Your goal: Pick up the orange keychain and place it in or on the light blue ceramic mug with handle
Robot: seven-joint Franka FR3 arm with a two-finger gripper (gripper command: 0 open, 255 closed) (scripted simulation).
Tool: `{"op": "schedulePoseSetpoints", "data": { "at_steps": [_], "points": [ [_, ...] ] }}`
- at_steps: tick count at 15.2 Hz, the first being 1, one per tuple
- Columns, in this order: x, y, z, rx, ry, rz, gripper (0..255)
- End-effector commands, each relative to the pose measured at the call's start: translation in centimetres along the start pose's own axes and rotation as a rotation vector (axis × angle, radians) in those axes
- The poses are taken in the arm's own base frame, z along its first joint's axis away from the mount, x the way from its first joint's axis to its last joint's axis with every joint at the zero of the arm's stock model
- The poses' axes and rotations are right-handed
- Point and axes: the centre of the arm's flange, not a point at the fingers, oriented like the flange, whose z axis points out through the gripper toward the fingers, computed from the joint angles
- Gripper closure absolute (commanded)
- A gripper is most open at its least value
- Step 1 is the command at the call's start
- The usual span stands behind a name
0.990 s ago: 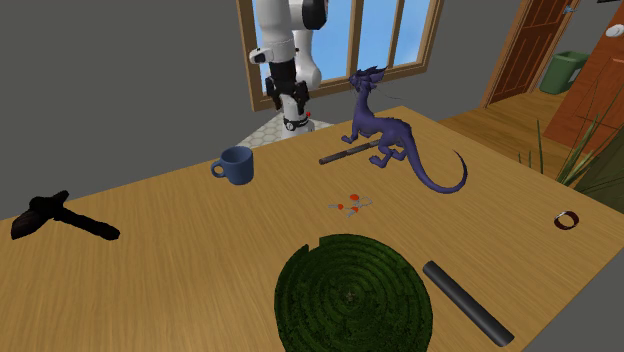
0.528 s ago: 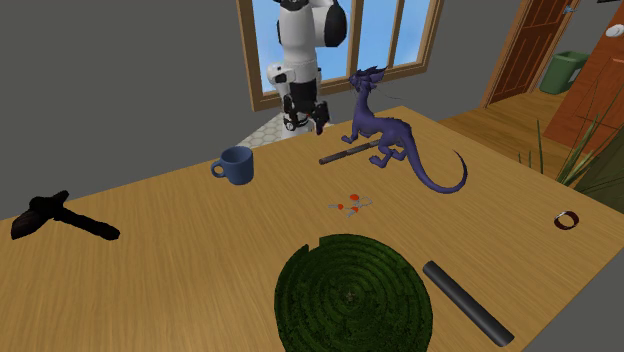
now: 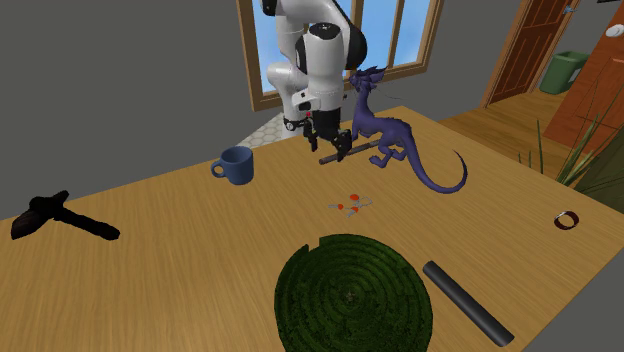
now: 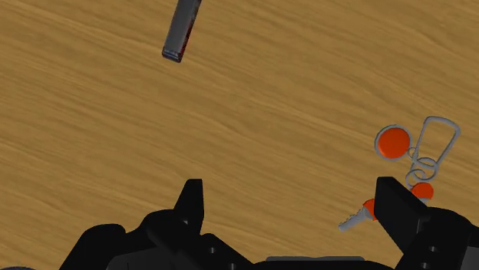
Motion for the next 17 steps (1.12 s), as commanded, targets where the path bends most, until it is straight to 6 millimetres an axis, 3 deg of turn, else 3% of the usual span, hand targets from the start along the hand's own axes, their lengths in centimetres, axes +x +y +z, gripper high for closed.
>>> {"op": "schedulePoseSetpoints", "data": {
  "at_steps": [1, 11, 17],
  "points": [
    [0.9, -2.3, 1.0, -0.009, 0.001, 0.008, 0],
    [4.8, -14.0, 6.4, -0.051, 0.0, 0.035, 0],
    [4.8, -13.9, 9.5, -0.051, 0.0, 0.035, 0]
  ]
}}
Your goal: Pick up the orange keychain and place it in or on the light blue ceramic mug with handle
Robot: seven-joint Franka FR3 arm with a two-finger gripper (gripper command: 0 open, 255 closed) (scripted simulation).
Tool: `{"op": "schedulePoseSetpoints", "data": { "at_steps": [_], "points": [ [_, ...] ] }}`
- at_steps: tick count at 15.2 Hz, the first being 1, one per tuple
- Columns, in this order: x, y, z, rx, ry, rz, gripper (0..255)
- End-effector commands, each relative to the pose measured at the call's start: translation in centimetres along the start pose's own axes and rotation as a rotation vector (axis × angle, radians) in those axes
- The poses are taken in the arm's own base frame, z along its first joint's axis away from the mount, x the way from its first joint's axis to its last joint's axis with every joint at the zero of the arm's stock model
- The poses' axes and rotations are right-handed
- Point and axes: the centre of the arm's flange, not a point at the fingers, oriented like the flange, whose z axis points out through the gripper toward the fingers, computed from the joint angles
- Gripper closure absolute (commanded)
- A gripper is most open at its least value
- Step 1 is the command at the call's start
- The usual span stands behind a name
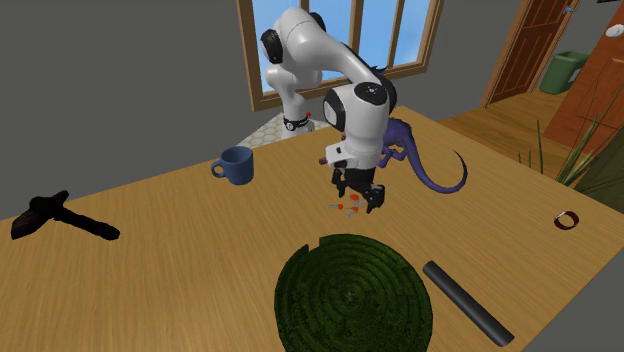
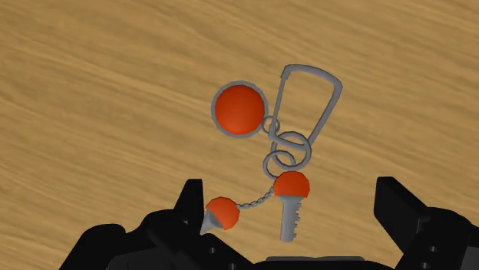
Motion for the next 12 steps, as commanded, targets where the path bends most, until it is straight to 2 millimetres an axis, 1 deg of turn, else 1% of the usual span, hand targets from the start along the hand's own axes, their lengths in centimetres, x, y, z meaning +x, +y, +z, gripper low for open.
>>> {"op": "schedulePoseSetpoints", "data": {
  "at_steps": [1, 2, 9, 10, 12],
  "points": [
    [-0.11, -0.12, 1.12, 0.0, 0.0, 0.0, 0],
    [-0.11, -0.12, 1.43, 0.0, 0.0, 0.0, 0],
    [-0.11, -0.11, 1.42, 0.0, 0.0, 0.0, 0],
    [-0.11, -0.11, 1.42, 0.0, 0.0, 0.0, 255],
    [-0.11, -0.1, 1.42, 0.0, 0.0, 0.0, 255]
  ]
}}
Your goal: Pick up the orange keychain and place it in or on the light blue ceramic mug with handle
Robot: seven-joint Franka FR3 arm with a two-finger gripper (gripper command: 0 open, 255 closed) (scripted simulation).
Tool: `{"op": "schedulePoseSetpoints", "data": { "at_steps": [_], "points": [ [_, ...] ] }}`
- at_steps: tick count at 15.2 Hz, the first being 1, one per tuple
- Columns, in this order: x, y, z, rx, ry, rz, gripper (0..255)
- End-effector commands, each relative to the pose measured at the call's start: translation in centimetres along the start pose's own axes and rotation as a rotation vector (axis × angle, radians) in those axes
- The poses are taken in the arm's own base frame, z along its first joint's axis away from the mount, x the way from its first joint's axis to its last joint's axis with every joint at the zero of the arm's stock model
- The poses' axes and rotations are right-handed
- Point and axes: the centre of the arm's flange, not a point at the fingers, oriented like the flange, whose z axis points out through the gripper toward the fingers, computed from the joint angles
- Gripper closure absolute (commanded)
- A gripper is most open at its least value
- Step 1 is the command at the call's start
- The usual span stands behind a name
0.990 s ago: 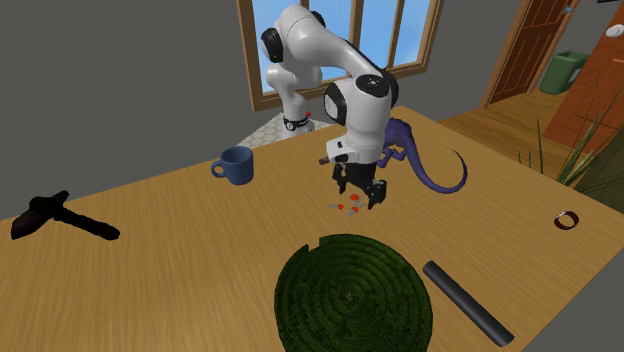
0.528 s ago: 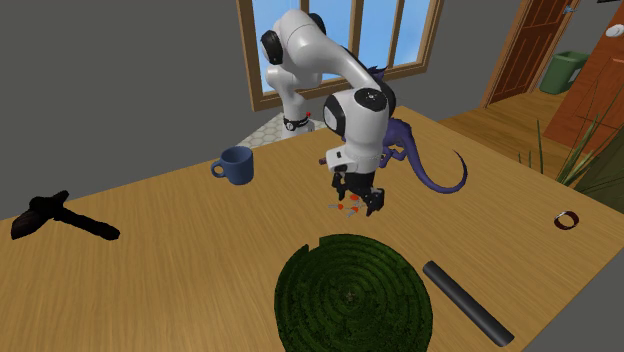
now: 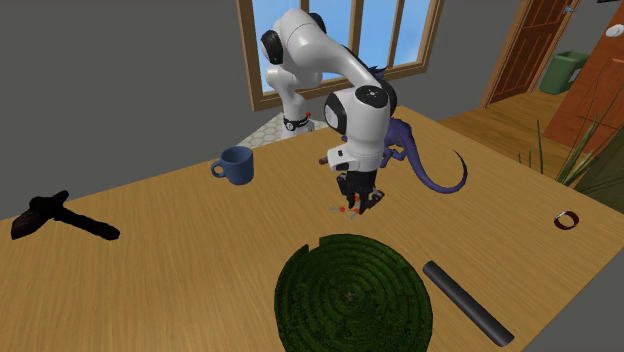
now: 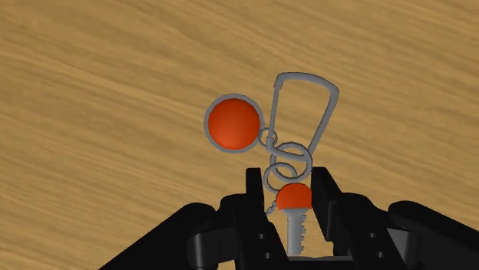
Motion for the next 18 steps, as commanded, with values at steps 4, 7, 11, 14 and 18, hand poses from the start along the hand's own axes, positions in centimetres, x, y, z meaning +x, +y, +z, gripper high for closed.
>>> {"op": "schedulePoseSetpoints", "data": {
  "at_steps": [4, 7, 11, 14, 18],
  "points": [
    [-0.1, 0.2, 0.4, -0.018, -0.009, 0.003, 255],
    [0.1, 0.3, 0.6, -0.019, -0.009, 0.003, 255],
    [0.0, 0.3, -1.5, -0.019, -0.009, 0.003, 255],
    [-0.1, 0.4, -3.0, -0.019, -0.009, 0.003, 255],
    [-0.2, 0.4, -5.2, -0.019, -0.009, 0.003, 255]
  ]
}}
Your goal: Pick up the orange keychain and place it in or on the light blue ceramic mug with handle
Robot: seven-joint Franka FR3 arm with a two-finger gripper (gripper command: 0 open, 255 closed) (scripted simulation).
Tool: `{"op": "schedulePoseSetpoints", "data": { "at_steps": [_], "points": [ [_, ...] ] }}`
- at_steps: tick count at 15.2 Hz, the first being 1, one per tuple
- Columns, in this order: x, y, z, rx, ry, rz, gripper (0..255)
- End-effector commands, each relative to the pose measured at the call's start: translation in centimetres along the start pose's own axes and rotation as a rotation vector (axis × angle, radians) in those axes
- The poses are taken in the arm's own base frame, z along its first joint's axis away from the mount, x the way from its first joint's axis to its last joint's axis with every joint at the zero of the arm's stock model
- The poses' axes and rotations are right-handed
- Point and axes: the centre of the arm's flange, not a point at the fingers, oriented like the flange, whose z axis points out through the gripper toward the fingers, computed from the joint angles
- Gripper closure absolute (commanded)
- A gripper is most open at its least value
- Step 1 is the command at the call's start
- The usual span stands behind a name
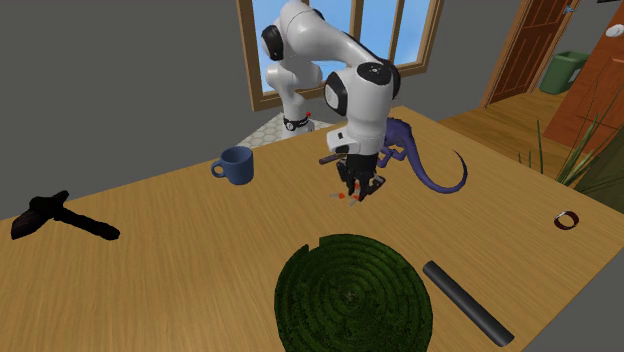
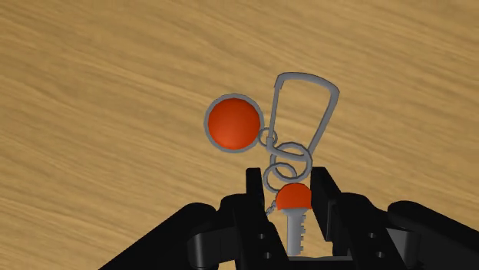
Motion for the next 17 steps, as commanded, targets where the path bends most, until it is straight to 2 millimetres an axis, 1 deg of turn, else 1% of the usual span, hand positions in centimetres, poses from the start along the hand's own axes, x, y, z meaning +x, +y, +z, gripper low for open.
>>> {"op": "schedulePoseSetpoints", "data": {
  "at_steps": [1, 17],
  "points": [
    [0.0, 0.0, -1.0, 0.0, 0.0, 0.0, 255],
    [-0.6, 0.3, -9.4, 0.0, 0.0, 0.0, 255]
  ]
}}
